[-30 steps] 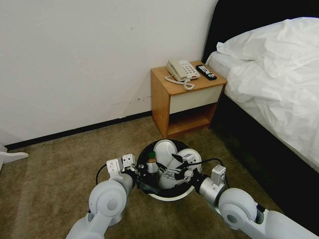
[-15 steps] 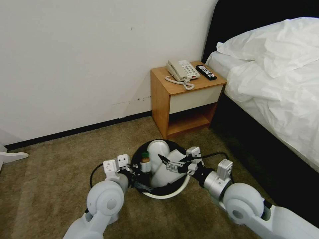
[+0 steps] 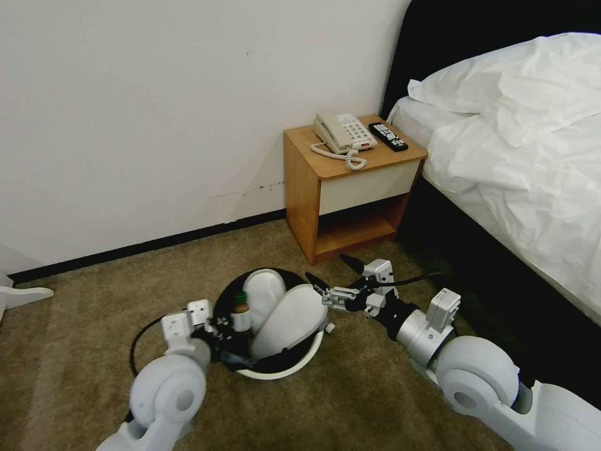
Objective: Pick up the trash bin, then pick up the garbage from the floor and place it into the trash bin.
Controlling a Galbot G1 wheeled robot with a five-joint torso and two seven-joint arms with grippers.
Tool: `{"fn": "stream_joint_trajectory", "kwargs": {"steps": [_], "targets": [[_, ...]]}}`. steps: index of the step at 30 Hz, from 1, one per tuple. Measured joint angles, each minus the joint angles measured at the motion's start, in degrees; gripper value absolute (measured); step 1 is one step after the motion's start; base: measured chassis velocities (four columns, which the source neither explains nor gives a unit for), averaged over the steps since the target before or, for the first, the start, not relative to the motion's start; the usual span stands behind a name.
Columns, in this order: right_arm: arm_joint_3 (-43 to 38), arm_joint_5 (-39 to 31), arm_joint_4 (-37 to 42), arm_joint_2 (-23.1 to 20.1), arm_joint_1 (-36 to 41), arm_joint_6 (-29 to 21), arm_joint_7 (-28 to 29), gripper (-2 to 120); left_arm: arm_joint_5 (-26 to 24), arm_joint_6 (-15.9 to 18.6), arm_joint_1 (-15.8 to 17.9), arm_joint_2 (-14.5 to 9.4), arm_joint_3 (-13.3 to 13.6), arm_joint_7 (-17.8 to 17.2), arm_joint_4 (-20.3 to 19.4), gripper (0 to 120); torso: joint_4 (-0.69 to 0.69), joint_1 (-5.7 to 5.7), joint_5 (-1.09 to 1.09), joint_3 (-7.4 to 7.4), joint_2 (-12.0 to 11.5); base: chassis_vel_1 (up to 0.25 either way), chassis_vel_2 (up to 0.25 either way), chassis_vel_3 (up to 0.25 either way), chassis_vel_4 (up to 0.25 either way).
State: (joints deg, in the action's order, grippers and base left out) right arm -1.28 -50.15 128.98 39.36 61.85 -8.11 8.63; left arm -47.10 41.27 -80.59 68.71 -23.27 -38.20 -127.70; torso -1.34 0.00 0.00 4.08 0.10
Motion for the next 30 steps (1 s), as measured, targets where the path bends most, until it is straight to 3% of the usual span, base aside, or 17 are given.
{"fn": "stream_joint_trajectory", "kwargs": {"steps": [3, 5, 6, 10, 18, 30], "targets": [[-0.2, 2.1, -0.8, 1.3, -0.3, 0.2, 1.0, 100, 1.4, -1.3, -3.5, -0.4, -3.7, 2.9, -2.0, 2, 0.0, 0.0, -0.01, 0.0, 0.0, 0.0, 0.0, 0.0, 0.0], [-0.2, 2.4, -1.0, 1.5, -0.3, 0.2, 1.1, 100, 1.6, -1.5, -3.9, -0.4, -4.2, 3.3, -2.3, 2, -0.01, 0.0, -0.01, 0.0, 0.0, 0.0, 0.0, 0.0, 0.0], [-0.2, 3.6, -1.6, 2.5, -0.5, 0.3, 2.1, 100, 2.1, -2.0, -5.3, -0.4, -6.1, 4.6, -3.4, 2, 0.0, 0.0, 0.0, 0.0, 0.0, 0.0, 0.0, 0.0, 0.0], [-0.3, 6.3, -2.8, 4.2, -0.5, 0.4, 3.6, 100, 2.9, -2.6, -7.1, -0.2, -8.5, 6.2, -4.9, 2, -0.01, 0.0, 0.0, 0.0, 0.0, 0.0, 0.0, 0.0, 0.0], [-3.8, 13.8, -5.2, 6.6, 1.8, 0.8, 5.2, 100, 7.3, -4.9, -11.6, 1.7, -14.5, 10.4, -7.0, 2, -0.01, 0.0, 0.0, 0.0, 0.0, 0.0, 0.0, 0.0, 0.0], [-6.9, 16.9, -6.3, 9.1, 3.4, -0.1, 6.4, 100, 9.5, -5.6, -13.7, 4.0, -17.2, 12.2, -8.2, 2, -0.01, 0.0, 0.0, 0.0, 0.0, 0.0, 0.0, 0.0, 0.0]]}}
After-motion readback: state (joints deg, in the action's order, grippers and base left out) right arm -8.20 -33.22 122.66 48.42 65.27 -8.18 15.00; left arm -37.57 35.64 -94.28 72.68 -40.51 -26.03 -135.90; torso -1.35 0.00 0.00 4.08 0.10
